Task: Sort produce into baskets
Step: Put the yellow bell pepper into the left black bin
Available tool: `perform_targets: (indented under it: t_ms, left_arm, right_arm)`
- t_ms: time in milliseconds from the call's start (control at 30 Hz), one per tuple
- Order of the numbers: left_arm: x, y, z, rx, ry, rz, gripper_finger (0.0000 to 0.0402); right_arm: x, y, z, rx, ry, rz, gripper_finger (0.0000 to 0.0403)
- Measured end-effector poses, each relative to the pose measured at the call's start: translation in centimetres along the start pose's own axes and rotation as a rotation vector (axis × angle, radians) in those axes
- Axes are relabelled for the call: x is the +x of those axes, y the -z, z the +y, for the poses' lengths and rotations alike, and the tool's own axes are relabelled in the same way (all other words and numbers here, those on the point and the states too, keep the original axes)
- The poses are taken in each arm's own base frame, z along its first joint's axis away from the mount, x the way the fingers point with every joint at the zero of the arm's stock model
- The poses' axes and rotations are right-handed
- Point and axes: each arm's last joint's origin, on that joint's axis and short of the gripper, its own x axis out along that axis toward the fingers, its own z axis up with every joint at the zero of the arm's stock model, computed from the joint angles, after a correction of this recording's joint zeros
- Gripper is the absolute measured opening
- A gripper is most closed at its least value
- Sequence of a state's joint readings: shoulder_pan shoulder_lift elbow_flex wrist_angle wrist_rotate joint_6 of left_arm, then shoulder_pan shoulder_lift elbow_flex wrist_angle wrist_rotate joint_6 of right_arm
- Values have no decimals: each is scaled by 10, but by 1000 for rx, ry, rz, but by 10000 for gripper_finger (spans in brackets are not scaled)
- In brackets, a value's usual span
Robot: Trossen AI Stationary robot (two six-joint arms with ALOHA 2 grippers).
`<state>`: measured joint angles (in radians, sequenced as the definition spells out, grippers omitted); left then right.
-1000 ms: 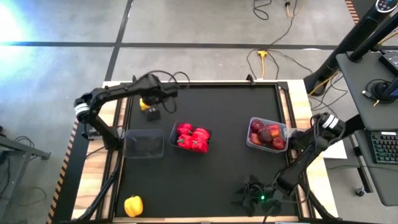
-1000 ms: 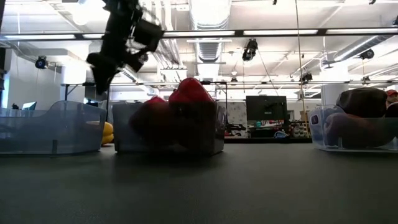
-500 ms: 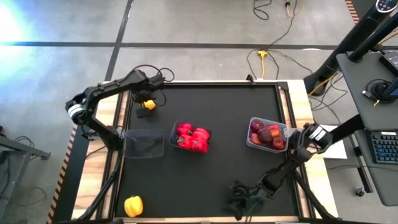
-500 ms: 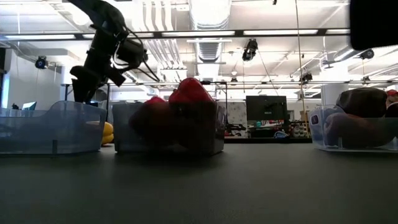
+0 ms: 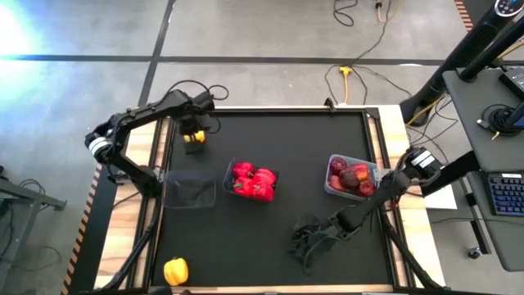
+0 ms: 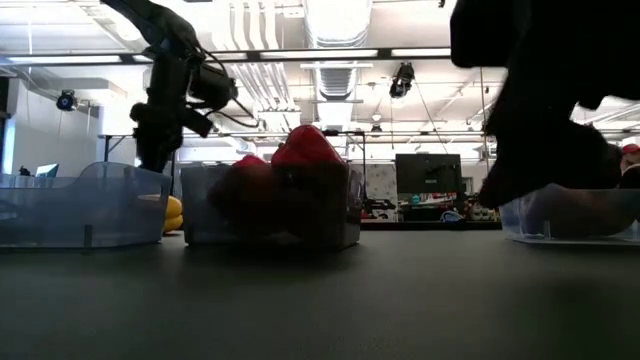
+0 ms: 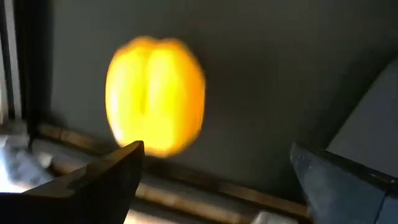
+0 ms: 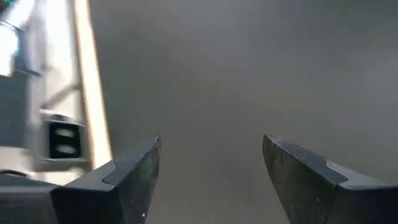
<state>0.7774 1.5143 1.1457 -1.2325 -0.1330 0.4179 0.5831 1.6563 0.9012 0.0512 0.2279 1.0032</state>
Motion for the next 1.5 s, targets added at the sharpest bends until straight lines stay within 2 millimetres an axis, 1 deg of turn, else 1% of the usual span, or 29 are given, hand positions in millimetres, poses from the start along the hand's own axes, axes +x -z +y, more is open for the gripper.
perform_targets:
  t_ms: [100, 233, 333, 400, 533, 633, 700, 767, 867, 967, 1067, 1167, 1233, 1333, 1400, 1500]
  left_arm:
    - [-3, -4, 8, -32, 15, -79, 385]
    - [-7, -4, 18, -20, -2, -110, 385]
    - [-10, -4, 20, -5, 42, -120, 384]
    - [-12, -5, 21, -11, 41, -133, 384]
    - [-16, -6, 22, -31, 39, -140, 384]
    - [-18, -7, 24, -160, 46, -161, 384]
    - [-17, -8, 24, -199, 58, -170, 386]
    - [-14, -7, 23, -195, 60, -161, 389]
    - [-13, -7, 24, -187, 23, -144, 394]
    - [-14, -8, 26, -235, 10, -106, 395]
    - [-16, -8, 26, -210, 10, -95, 393]
    - [-14, -4, 28, -205, -35, -52, 391]
    - [-10, 0, 30, -223, -20, -20, 391]
    - [-1, 2, 28, -210, -7, 1, 391]
    - [5, 1, 27, -161, -23, -7, 391]
    - [14, -1, 27, -79, -69, -15, 391]
  right_arm:
    - [-6, -3, -7, -63, 83, 44, 273]
    - [-18, -10, -14, -111, 158, 84, 285]
    - [-23, -18, -24, -140, 218, 106, 298]
    - [-25, -29, -33, -162, 246, 108, 305]
    - [-41, -57, -51, -283, 276, 115, 313]
    - [-51, -70, -66, -377, 326, 144, 318]
    - [-52, -76, -73, -388, 354, 146, 321]
    - [-52, -81, -79, -394, 367, 145, 325]
    - [-47, -82, -81, -400, 370, 156, 329]
    - [-45, -81, -81, -342, 373, 152, 328]
    - [-45, -79, -78, -290, 369, 140, 326]
    - [-45, -77, -76, -285, 365, 141, 325]
    - [-45, -78, -76, -241, 368, 130, 325]
    - [-45, -78, -77, -98, 381, 97, 324]
    - [-45, -76, -75, -19, 377, 88, 322]
    - [-45, -69, -67, 38, 362, 85, 320]
